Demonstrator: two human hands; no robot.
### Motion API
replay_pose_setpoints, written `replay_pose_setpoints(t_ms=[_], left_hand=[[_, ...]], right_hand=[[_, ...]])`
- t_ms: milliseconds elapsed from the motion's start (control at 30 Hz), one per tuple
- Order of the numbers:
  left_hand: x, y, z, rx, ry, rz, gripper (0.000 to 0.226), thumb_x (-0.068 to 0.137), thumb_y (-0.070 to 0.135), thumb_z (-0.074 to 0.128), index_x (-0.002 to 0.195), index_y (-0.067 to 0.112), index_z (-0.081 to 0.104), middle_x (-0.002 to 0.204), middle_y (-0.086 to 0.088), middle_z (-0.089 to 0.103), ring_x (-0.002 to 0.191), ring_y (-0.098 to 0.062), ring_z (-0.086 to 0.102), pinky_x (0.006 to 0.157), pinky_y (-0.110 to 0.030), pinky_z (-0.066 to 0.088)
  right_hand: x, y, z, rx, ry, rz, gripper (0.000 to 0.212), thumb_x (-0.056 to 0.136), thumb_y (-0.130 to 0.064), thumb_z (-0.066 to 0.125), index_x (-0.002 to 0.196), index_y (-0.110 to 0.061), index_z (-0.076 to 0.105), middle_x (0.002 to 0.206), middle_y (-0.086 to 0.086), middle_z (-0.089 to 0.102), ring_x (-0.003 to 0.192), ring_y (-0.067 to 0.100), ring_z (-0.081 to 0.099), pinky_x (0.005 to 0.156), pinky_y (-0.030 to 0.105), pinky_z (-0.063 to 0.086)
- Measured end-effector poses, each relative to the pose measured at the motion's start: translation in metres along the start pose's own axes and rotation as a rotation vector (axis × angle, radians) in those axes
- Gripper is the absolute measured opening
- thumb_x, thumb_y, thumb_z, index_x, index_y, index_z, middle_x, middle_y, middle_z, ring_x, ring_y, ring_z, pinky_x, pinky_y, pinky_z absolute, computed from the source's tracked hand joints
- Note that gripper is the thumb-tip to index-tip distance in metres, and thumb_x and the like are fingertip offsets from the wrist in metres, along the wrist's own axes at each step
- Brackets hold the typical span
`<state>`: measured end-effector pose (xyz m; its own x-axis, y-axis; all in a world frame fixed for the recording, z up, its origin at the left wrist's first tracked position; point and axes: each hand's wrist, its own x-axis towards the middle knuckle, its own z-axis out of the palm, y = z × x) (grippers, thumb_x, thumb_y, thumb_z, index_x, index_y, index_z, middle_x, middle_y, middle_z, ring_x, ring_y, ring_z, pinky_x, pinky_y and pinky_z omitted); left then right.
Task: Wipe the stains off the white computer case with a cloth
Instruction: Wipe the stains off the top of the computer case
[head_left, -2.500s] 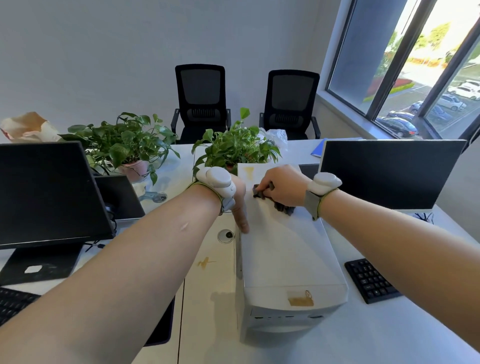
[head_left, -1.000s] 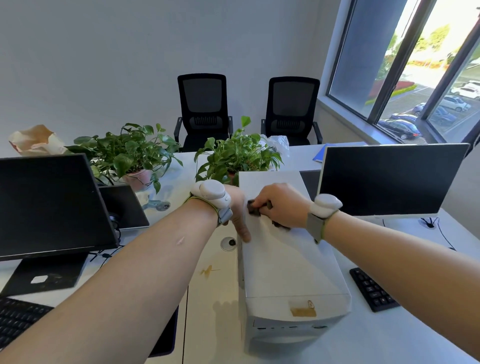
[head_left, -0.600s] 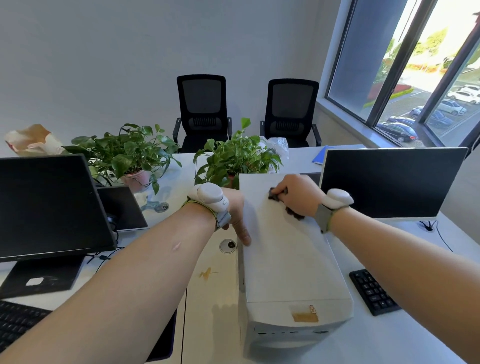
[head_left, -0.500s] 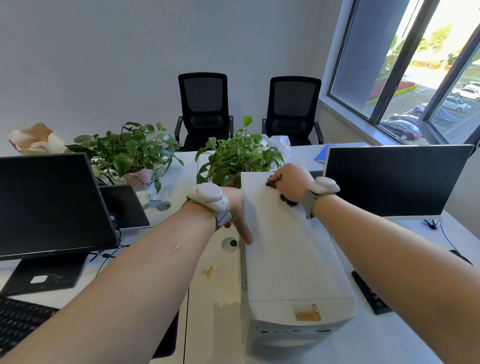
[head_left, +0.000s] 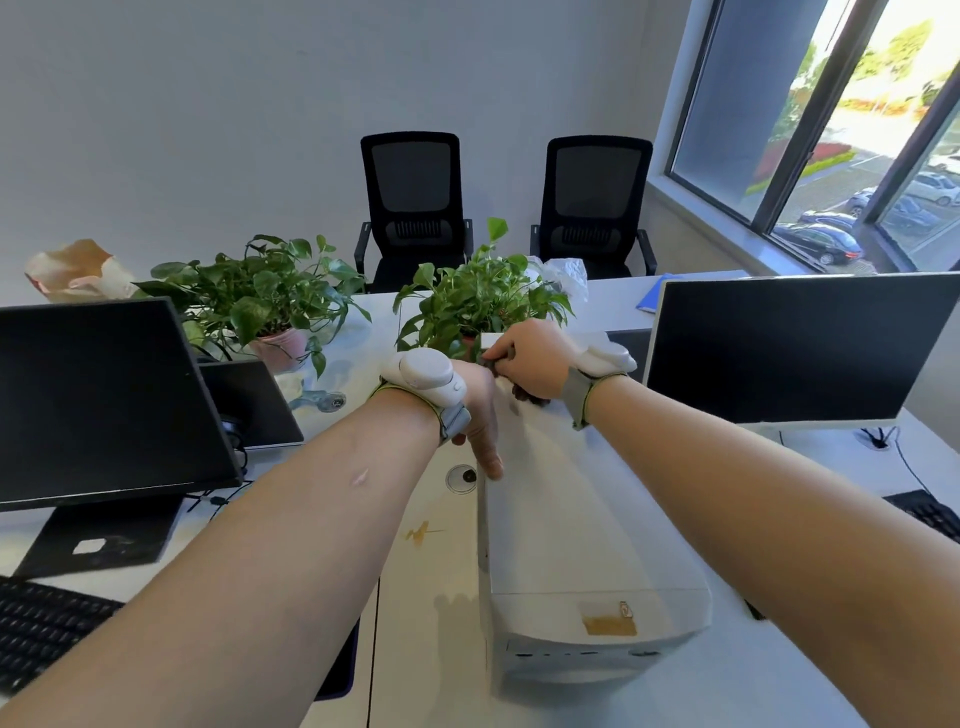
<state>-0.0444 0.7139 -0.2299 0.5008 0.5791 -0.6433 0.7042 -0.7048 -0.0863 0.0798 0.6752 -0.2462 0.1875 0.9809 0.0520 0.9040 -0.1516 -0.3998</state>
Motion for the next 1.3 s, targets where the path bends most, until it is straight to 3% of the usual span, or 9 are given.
replay_pose_setpoints(t_ms=[67, 167, 333, 467, 533, 800, 967, 1133, 1300], left_hand=[[-0.002, 0.000, -0.001, 0.029, 0.027, -0.021, 0.056, 0.074, 0.067, 0.079, 0.088, 0.014, 0.066, 0.075, 0.002, 0.064, 0.052, -0.011, 0.054, 0.050, -0.016, 0.043], [-0.003, -0.005, 0.000, 0.013, 0.060, 0.062, 0.069, 0.065, 0.064, 0.087, 0.108, 0.013, 0.073, 0.095, -0.001, 0.075, 0.066, -0.013, 0.066, 0.055, -0.019, 0.050], [-0.008, 0.007, -0.005, 0.041, 0.012, 0.004, 0.074, 0.070, 0.066, 0.083, 0.115, 0.009, 0.069, 0.107, -0.002, 0.073, 0.081, -0.019, 0.065, 0.058, -0.022, 0.048], [0.001, 0.002, 0.003, -0.040, 0.125, -0.033, 0.074, 0.054, 0.056, 0.094, 0.111, 0.015, 0.071, 0.101, -0.003, 0.073, 0.090, -0.022, 0.070, 0.083, -0.035, 0.060], [-0.006, 0.002, 0.003, -0.040, 0.143, -0.037, 0.081, 0.057, 0.056, 0.094, 0.118, 0.011, 0.066, 0.102, -0.005, 0.073, 0.090, -0.023, 0.070, 0.076, -0.033, 0.058], [-0.022, -0.003, 0.005, -0.141, 0.142, -0.059, 0.111, 0.049, 0.059, 0.096, 0.135, 0.012, 0.047, 0.103, -0.006, 0.072, 0.083, -0.023, 0.074, 0.061, -0.030, 0.056], [-0.027, 0.007, 0.004, -0.126, 0.225, -0.079, 0.123, 0.047, 0.057, 0.098, 0.140, 0.005, 0.038, 0.125, -0.008, 0.065, 0.108, -0.028, 0.066, 0.093, -0.041, 0.056], [-0.035, -0.003, 0.015, -0.205, 0.337, -0.048, 0.140, 0.050, 0.051, 0.099, 0.153, 0.004, 0.016, 0.138, -0.010, 0.057, 0.121, -0.031, 0.059, 0.099, -0.042, 0.052], [-0.061, 0.004, 0.026, -0.103, 0.480, 0.027, 0.146, 0.048, 0.069, 0.091, 0.157, 0.014, 0.011, 0.144, -0.011, 0.049, 0.125, -0.033, 0.055, 0.097, -0.049, 0.052]], right_hand=[[-0.026, 0.005, -0.003, -0.029, -0.075, -0.069, 0.026, 0.095, -0.014, 0.061, 0.105, -0.028, 0.081, 0.084, -0.005, 0.073, 0.072, 0.015, 0.068, 0.076, 0.031, 0.060], [-0.051, 0.033, -0.018, -0.086, -0.066, -0.035, 0.030, 0.098, -0.012, 0.057, 0.113, -0.024, 0.080, 0.098, -0.002, 0.073, 0.083, 0.016, 0.068, 0.078, 0.023, 0.056], [-0.036, 0.085, -0.040, -0.036, 0.037, 0.161, 0.029, 0.099, -0.008, 0.051, 0.097, -0.011, 0.080, 0.071, -0.009, 0.064, 0.038, 0.001, 0.054, 0.037, 0.009, 0.039], [-0.011, 0.088, -0.040, -0.083, 0.052, 0.217, 0.032, 0.096, -0.010, 0.050, 0.095, -0.021, 0.080, 0.094, -0.003, 0.074, 0.077, 0.019, 0.071, 0.073, 0.028, 0.061], [-0.001, 0.083, -0.038, -0.101, 0.056, 0.222, 0.029, 0.094, -0.013, 0.052, 0.101, -0.021, 0.079, 0.103, 0.003, 0.074, 0.093, 0.028, 0.069, 0.084, 0.034, 0.058], [0.028, 0.038, -0.018, -0.192, -0.058, 0.020, 0.037, 0.094, -0.012, 0.048, 0.105, -0.030, 0.078, 0.110, -0.002, 0.074, 0.096, 0.026, 0.068, 0.084, 0.036, 0.060], [-0.011, 0.017, -0.018, -0.266, -0.049, -0.088, 0.037, 0.100, -0.014, 0.049, 0.123, -0.029, 0.075, 0.114, -0.005, 0.072, 0.102, 0.022, 0.067, 0.085, 0.030, 0.056], [-0.041, 0.003, 0.001, -0.138, -0.105, -0.108, 0.033, 0.100, -0.019, 0.056, 0.128, -0.028, 0.072, 0.123, 0.000, 0.066, 0.106, 0.027, 0.066, 0.087, 0.029, 0.053], [-0.095, -0.012, 0.000, -0.124, -0.095, -0.063, 0.030, 0.098, -0.025, 0.057, 0.120, -0.033, 0.076, 0.109, -0.001, 0.069, 0.090, 0.027, 0.067, 0.083, 0.038, 0.060]])
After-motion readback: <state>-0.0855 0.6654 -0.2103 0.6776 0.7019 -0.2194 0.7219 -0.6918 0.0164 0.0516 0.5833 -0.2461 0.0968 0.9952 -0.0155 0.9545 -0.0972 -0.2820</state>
